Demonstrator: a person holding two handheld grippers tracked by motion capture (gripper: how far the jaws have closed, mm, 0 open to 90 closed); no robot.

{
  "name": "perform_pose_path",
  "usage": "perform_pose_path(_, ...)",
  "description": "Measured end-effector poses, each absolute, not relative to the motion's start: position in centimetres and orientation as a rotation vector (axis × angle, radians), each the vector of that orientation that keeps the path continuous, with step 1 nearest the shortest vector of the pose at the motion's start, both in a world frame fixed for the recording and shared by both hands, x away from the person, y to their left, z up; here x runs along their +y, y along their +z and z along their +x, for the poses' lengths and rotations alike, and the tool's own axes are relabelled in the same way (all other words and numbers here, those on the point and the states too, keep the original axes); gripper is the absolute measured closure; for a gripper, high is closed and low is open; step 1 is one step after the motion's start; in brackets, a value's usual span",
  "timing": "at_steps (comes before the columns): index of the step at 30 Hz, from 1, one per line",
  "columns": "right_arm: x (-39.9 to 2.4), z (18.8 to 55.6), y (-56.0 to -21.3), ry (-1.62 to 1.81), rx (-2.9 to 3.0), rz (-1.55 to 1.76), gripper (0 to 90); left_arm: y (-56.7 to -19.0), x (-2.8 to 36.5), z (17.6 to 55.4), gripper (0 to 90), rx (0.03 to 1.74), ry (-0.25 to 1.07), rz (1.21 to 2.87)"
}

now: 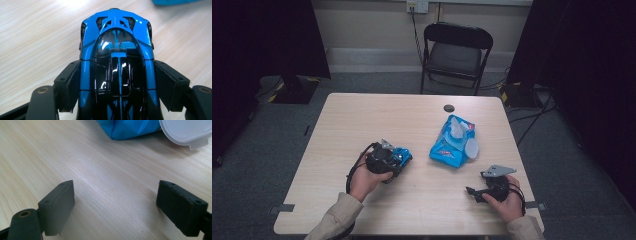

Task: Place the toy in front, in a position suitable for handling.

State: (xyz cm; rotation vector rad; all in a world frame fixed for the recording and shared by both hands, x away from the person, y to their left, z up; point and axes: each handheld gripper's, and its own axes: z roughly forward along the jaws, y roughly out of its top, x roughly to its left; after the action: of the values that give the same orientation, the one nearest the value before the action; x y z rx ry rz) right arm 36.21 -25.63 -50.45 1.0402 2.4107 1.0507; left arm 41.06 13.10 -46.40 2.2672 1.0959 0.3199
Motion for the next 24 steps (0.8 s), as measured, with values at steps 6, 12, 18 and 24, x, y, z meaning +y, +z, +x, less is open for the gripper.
perform_pose_path(6,-25.6,36.2,-50.5,1.051,2.411,1.04,14.1,-47.2,12.1,40.5,28.1,1.029,0.291,2.319)
perform_pose_path(12,-25.6,36.2,-50.4,1.051,2.412,1.039,14.1,-47.9,11.7,40.2,28.1,0.988,0.283,2.359)
perform_pose_path(18,-25.6,36.2,-50.5,1.054,2.413,1.037,14.1,-48.2,12.0,40.1,28.0,0.963,0.285,2.348)
perform_pose_path(24,-25.6,36.2,-50.5,1.054,2.413,1.036,14.1,-48.2,12.2,40.1,27.9,0.95,0.279,2.348)
